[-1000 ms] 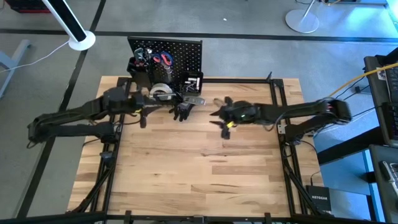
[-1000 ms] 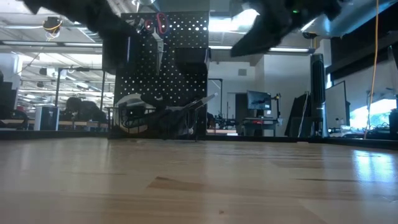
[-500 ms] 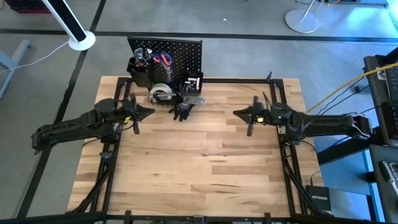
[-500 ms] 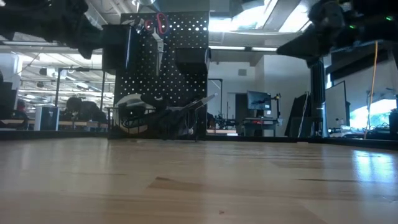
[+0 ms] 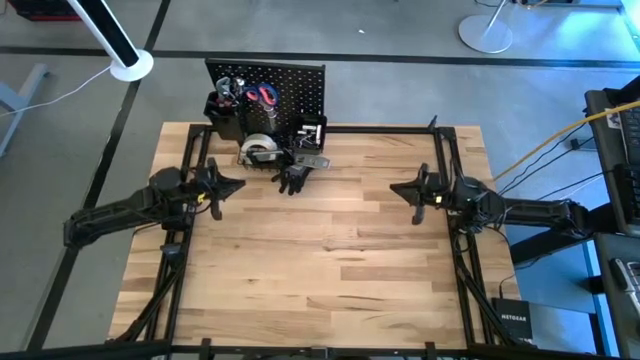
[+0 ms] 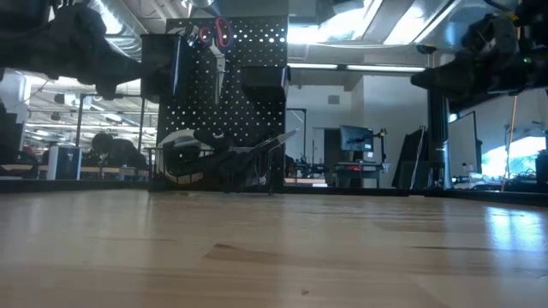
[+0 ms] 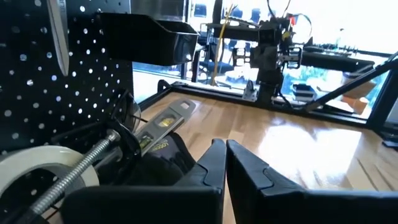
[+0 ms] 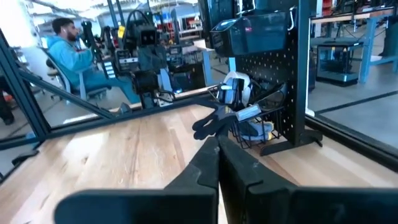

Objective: Hang tools onto peg board
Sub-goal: Return to Home Position

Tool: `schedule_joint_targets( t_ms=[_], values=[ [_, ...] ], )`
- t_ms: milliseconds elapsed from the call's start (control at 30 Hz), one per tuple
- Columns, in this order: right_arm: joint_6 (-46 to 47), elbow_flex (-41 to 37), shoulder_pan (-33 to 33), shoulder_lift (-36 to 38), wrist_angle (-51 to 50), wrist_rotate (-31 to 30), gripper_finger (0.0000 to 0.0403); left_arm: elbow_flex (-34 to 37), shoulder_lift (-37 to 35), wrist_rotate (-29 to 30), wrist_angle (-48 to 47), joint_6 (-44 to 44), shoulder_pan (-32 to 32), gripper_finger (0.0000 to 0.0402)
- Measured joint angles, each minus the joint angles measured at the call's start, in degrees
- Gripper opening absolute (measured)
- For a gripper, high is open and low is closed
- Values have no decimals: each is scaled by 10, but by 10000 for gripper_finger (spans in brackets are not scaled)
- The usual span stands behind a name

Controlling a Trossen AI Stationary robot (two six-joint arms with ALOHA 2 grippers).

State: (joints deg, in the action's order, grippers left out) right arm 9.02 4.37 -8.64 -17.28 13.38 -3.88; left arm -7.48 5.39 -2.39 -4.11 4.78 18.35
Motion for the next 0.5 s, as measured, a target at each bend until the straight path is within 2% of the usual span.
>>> schedule_joint_targets(
  t_ms=[233,500],
  values=[
    [20,-36,0,75,-23,5,3,27,-55,-2,-15,12,0,1],
    [30,-37,0,134,-61,6,4,53,-52,3,12,16,-8,1]
  ],
)
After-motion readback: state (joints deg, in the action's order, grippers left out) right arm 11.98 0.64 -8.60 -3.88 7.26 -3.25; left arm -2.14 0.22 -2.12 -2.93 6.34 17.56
